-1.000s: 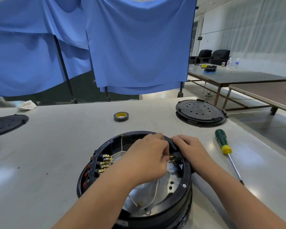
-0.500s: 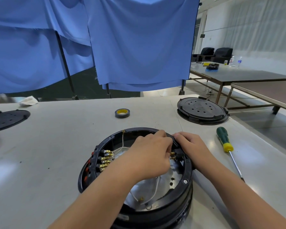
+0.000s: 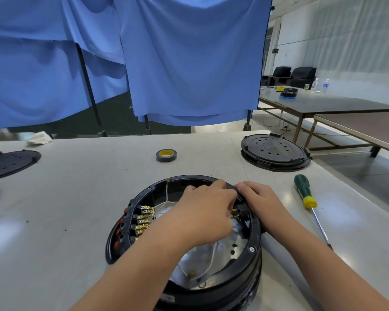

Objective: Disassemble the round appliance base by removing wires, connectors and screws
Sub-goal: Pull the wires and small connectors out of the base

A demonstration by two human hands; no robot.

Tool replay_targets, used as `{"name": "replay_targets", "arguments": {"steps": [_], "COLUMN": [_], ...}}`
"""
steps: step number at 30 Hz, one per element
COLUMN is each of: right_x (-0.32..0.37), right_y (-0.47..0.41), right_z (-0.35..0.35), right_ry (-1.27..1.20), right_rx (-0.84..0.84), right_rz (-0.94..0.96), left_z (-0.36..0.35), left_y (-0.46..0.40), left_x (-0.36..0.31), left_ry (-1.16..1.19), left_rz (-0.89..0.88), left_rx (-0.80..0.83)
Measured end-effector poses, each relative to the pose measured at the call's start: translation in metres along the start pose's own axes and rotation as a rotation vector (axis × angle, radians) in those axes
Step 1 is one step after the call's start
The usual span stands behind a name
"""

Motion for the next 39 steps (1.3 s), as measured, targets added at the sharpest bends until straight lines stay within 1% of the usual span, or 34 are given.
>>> {"name": "replay_targets", "arguments": {"steps": [4,10,15,19,22,26,31,34,37,39], "right_x": [0.001,0.003,0.006,0.006,0.006,0.01,0.024,0.035,0.045,0.048], "right_y": [0.0,0.002,0.003,0.002,0.003,0.005,0.01,0.015,0.022,0.024], "right_z": [-0.001,-0.001,-0.001,-0.001,0.0,0.001,0.005,0.005,0.0,-0.003], "right_ry": [-0.007,-0.011,0.013,0.019,0.018,0.016,-0.053,-0.075,-0.107,-0.081], "right_rx": [-0.008,-0.002,0.002,-0.006,-0.015,-0.02,-0.077,-0.028,0.058,0.067], "right_rz": [-0.014,-0.03,-0.03,-0.035,-0.041,-0.018,0.052,0.104,0.133,0.157], "left_z": [0.0,0.002,0.002,0.003,0.007,0.014,0.021,0.024,0.024,0.024], "left_y": [0.0,0.003,0.006,0.004,0.0,-0.004,-0.004,-0.002,-0.001,-0.001], "left_x": [0.0,-0.002,0.005,0.005,0.014,0.029,0.036,0.037,0.038,0.039], "left_ry": [0.006,0.01,0.058,0.236,0.432,0.756,1.018,1.168,1.199,1.224], "left_rz": [0.013,-0.013,0.024,0.012,0.072,0.163,0.23,0.24,0.24,0.234], "left_rx": [0.021,-0.06,0.014,-0.063,-0.168,-0.336,-0.488,-0.512,-0.506,-0.495]}}
Point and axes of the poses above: each hand's wrist, its own y-axis away from the middle knuckle, its own z-axis out of the back of the hand, x = y × z, the point moved 2 cm from there along -y, towards the middle knuckle, and after that the axes turned 2 degrees about -y, right-handed, at the moved point
